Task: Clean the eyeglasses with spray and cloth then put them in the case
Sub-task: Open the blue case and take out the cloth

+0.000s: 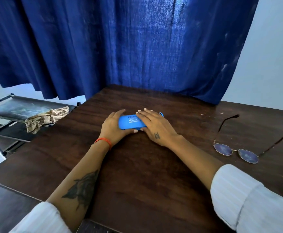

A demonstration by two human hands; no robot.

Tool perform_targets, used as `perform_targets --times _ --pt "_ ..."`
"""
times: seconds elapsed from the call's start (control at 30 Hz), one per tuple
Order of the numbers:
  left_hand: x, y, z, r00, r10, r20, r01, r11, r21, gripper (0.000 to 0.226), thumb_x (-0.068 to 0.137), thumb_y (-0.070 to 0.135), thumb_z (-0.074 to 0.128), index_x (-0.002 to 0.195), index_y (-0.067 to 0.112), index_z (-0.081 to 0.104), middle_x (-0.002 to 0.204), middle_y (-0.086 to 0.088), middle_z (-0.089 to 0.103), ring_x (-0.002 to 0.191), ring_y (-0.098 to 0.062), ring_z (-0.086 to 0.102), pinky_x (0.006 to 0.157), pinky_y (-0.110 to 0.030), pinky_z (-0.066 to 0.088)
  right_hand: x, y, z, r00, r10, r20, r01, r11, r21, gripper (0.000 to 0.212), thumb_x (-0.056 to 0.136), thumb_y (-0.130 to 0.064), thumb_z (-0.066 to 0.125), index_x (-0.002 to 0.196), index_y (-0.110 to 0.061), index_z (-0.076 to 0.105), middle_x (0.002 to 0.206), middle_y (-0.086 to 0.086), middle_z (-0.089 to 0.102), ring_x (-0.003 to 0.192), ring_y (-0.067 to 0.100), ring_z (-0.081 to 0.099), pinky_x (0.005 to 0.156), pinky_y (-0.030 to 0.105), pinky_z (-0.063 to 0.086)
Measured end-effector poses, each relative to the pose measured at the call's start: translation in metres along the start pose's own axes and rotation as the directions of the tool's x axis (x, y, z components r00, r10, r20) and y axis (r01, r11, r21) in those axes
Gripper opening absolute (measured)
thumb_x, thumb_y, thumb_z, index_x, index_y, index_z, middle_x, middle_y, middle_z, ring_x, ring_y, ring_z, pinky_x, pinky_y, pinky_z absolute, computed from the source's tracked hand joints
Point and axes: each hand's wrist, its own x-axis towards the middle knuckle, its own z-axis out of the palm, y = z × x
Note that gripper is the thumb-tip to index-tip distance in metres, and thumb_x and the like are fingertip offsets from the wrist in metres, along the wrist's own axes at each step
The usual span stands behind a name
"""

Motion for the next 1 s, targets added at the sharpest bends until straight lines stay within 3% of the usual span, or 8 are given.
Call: perform_targets --times 0.1,0.23,0.37,0.53,0.7,0.8,0.9,1.0 --pt "-0.012 0.011 -0.001 0.999 0.024 0.025 -0.023 0.998 -0.06 0.082 0.056 0.042 0.083 0.128 0.02 0.048 0.122 -0.003 0.056 0.111 -0.015 0.049 0.094 -0.024 0.034 -0.02 0.001 -0.009 0.997 -0.001 -0.081 0.008 0.997 0.08 0.044 0.09 -0.019 0.056 0.13 -0.004 0.046 0.136 0.016 0.05 0.128 0.028 0.043 0.109 0.036 0.028" --pt "-0.03 0.029 0.0 0.993 0.039 0.107 -0.021 0.986 -0.168 0.078 0.057 0.039 0.084 0.125 0.026 0.049 0.116 0.001 0.058 0.106 -0.012 0.053 0.096 -0.028 0.043 -0.054 0.002 -0.02 0.983 -0.007 -0.183 0.017 0.998 0.053 0.038 0.083 -0.012 0.067 0.118 -0.001 0.058 0.122 0.018 0.061 0.114 0.031 0.057 0.1 0.043 0.04" --pt "-0.051 0.043 0.007 0.984 0.096 0.149 -0.067 0.979 -0.192 0.074 0.059 0.036 0.083 0.123 0.028 0.047 0.113 0.003 0.055 0.103 -0.01 0.052 0.092 -0.025 0.043 -0.084 -0.001 -0.027 0.959 0.001 -0.283 0.012 0.999 0.042 0.037 0.075 -0.008 0.074 0.109 0.0 0.064 0.111 0.017 0.066 0.105 0.03 0.062 0.093 0.045 0.046" --pt "-0.065 0.05 0.008 0.98 0.137 0.142 -0.107 0.975 -0.196 0.077 0.058 0.032 0.085 0.124 0.026 0.045 0.119 0.0 0.052 0.106 -0.01 0.049 0.093 -0.023 0.04 -0.095 -0.005 -0.036 0.953 -0.044 -0.301 0.056 0.998 0.034 0.037 0.07 -0.006 0.077 0.105 0.001 0.066 0.106 0.017 0.069 0.1 0.03 0.065 0.088 0.045 0.049" --pt "-0.066 0.051 0.005 0.981 0.116 0.154 -0.077 0.968 -0.24 0.095 0.052 0.032 0.087 0.13 0.039 0.033 0.123 0.006 0.04 0.109 -0.006 0.043 0.09 -0.012 0.036 -0.075 0.006 -0.059 0.992 0.047 -0.115 -0.022 0.979 0.204 0.029 0.088 -0.019 0.06 0.116 -0.01 0.062 0.117 0.009 0.066 0.107 0.023 0.061 0.093 0.04 0.049" --pt "-0.066 0.05 0.006 0.981 0.104 0.167 -0.056 0.961 -0.269 0.108 0.051 0.03 0.088 0.133 0.048 0.021 0.134 0.004 0.034 0.12 -0.008 0.036 0.101 -0.022 0.032 -0.054 0.016 -0.071 0.991 0.128 0.029 -0.131 0.95 0.285 0.028 0.09 -0.029 0.054 0.114 -0.017 0.064 0.117 0.003 0.066 0.106 0.019 0.06 0.092 0.039 0.046" --pt "-0.065 0.05 0.006 0.977 0.094 0.194 -0.037 0.959 -0.28 0.116 0.051 0.029 0.088 0.139 0.044 0.013 0.14 0.002 0.029 0.125 -0.009 0.032 0.106 -0.028 0.029 -0.039 0.023 -0.077 0.966 0.187 0.18 -0.242 0.9 0.364 0.026 0.089 -0.03 0.056 0.112 -0.021 0.065 0.114 0.002 0.068 0.104 0.016 0.06 0.091 0.033 0.045" --pt "-0.064 0.048 0.007 0.973 0.092 0.211 -0.029 0.958 -0.285 0.12 0.053 0.028 0.087 0.141 0.043 0.006 0.143 0.004 0.023 0.127 -0.006 0.026 0.107 -0.028 0.026 -0.038 0.022 -0.077 0.955 0.216 0.204 -0.287 0.85 0.443 0.033 0.083 -0.03 0.065 0.115 -0.021 0.063 0.12 0.002 0.064 0.112 0.016 0.056 0.093 0.03 0.042"
